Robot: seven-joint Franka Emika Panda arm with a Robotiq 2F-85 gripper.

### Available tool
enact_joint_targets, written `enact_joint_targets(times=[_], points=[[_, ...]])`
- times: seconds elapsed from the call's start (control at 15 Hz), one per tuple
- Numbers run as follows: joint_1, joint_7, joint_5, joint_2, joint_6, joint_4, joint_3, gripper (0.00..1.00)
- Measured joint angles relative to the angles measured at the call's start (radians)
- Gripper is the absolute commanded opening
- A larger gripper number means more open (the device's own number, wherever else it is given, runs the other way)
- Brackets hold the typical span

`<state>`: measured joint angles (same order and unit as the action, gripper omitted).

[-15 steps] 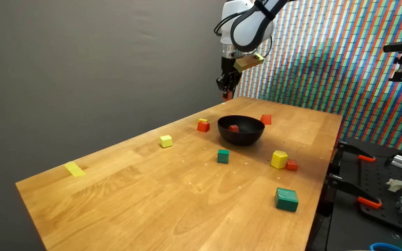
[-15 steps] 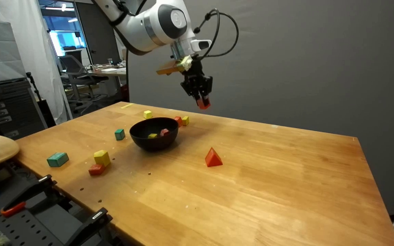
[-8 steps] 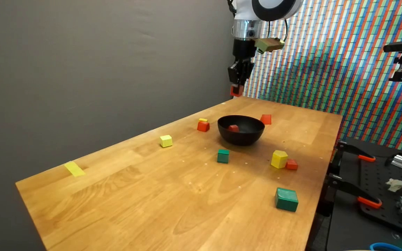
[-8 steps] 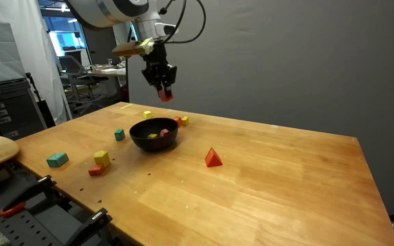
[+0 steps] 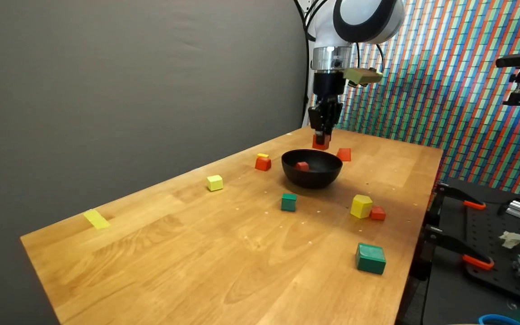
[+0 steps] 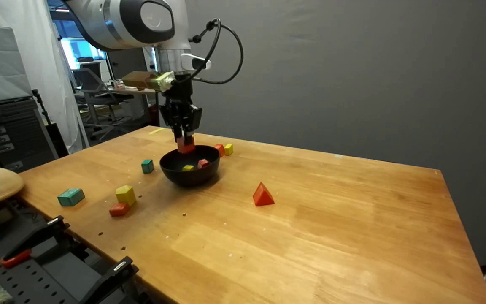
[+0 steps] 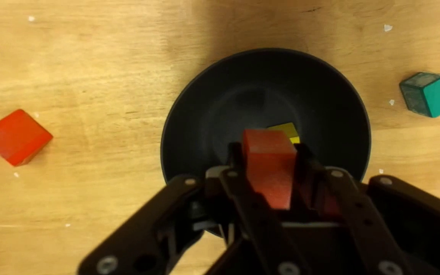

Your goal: Put all the blocks on the table in the black bowl

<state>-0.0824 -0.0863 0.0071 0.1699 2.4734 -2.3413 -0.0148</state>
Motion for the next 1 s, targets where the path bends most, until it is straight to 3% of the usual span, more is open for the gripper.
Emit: enact_joint_targets(times=[0.27, 0.73, 1.0], points=[[0.014, -0.024, 0.0, 0.022, 0.028, 0.0, -0.004, 1.0], [0.102, -0.215, -0.089, -0.02, 0.024, -0.041, -0.136, 1.0], [0.188, -0.258, -0.033, 0.006, 0.037, -0.058, -0.187, 1.0]])
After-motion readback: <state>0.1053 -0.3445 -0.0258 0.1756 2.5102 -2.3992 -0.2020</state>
